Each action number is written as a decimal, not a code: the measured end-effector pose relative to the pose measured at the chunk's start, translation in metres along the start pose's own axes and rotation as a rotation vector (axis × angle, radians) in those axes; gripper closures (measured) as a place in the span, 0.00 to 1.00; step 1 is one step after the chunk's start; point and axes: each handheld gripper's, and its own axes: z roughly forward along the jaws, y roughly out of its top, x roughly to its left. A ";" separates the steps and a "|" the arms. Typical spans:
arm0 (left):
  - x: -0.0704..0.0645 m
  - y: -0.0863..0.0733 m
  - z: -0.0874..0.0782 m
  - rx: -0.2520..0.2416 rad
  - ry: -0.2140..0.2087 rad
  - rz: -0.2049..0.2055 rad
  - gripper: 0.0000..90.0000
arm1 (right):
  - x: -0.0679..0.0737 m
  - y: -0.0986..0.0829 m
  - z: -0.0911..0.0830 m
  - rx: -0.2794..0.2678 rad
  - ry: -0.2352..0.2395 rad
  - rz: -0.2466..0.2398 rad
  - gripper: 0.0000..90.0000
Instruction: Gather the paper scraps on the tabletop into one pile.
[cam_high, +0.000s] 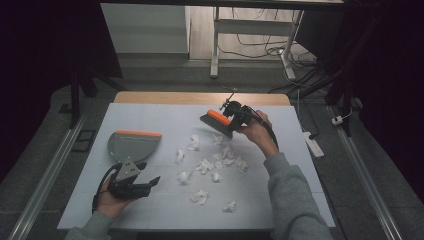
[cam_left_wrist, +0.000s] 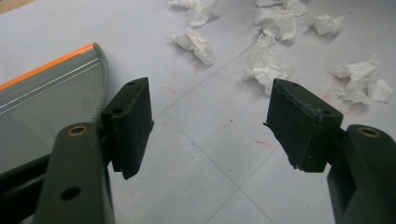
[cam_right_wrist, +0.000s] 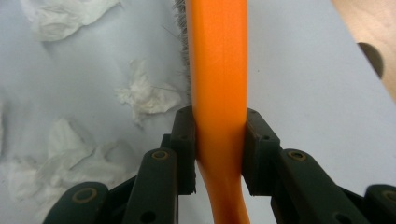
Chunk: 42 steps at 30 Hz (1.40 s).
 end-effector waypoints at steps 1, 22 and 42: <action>0.000 0.000 0.000 -0.001 -0.001 0.000 0.36 | 0.000 0.001 0.003 0.005 0.008 0.007 0.78; 0.001 0.000 -0.001 -0.006 -0.002 -0.004 0.36 | 0.047 -0.009 -0.031 -0.084 0.147 -0.085 0.78; 0.000 -0.001 0.000 -0.004 -0.004 -0.005 0.36 | 0.055 0.054 0.006 -0.159 0.311 0.247 0.78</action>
